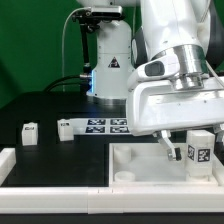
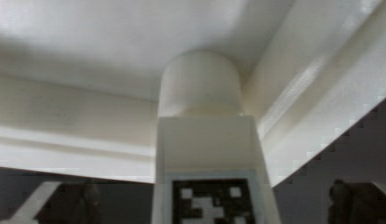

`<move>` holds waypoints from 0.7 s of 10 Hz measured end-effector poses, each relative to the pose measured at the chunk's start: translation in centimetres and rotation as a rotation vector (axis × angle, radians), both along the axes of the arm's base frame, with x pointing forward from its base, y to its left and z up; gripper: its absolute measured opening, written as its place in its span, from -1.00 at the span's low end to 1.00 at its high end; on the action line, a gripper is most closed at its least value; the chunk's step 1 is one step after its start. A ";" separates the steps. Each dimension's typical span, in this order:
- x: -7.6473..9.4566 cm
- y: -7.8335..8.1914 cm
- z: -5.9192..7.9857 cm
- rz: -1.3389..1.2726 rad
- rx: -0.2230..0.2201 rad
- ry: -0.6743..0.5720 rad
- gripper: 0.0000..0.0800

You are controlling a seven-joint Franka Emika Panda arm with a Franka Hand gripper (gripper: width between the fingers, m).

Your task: Assemble one leg

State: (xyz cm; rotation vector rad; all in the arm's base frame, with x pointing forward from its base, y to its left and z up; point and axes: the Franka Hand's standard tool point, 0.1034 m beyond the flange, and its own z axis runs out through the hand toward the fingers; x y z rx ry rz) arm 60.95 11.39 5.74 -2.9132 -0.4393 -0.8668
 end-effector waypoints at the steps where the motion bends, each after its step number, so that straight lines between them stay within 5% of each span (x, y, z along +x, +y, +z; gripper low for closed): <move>1: 0.0 0.0 0.0 0.000 0.000 0.000 0.62; 3: -0.2 0.0 0.2 -0.019 0.005 0.030 0.62; 5: 0.0 0.3 1.9 -0.039 0.011 0.061 0.62; 7: -0.4 1.2 1.9 -0.026 0.005 0.277 0.62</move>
Offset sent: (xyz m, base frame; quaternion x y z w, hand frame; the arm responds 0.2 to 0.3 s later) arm -0.0091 -0.0141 0.0246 -0.0422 -0.1200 0.0460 0.9908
